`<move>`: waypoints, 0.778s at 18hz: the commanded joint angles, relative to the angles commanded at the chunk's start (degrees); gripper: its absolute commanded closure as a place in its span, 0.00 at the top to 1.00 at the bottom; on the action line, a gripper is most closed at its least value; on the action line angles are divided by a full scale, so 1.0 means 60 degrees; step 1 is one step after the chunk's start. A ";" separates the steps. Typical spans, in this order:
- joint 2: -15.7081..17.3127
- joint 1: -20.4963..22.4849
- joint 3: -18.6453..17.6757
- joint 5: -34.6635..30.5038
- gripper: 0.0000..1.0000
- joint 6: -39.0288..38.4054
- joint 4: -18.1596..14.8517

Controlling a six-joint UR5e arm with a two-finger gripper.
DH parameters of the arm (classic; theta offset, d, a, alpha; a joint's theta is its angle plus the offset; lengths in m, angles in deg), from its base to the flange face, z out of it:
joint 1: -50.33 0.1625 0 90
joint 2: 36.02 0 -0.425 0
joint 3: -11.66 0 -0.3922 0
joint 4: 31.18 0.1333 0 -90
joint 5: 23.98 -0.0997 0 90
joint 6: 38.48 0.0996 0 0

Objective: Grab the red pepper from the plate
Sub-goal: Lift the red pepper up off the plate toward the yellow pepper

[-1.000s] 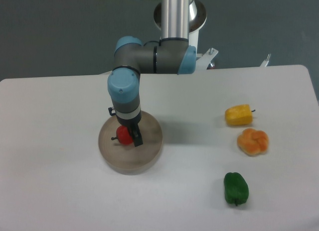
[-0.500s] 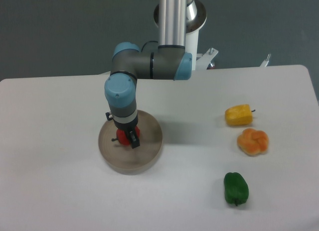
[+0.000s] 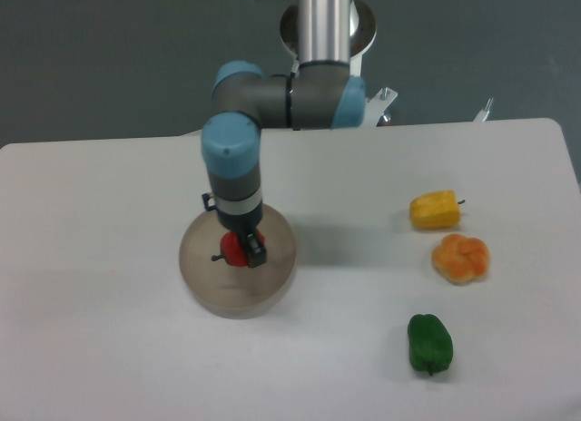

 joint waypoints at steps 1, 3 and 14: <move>0.0132 0.0132 -0.0015 0.0000 0.38 0.0263 -0.0015; 0.0410 0.0570 -0.0117 -0.0058 0.38 0.1125 -0.0378; 0.1056 0.2359 0.0541 -0.0748 0.37 0.3649 -0.2868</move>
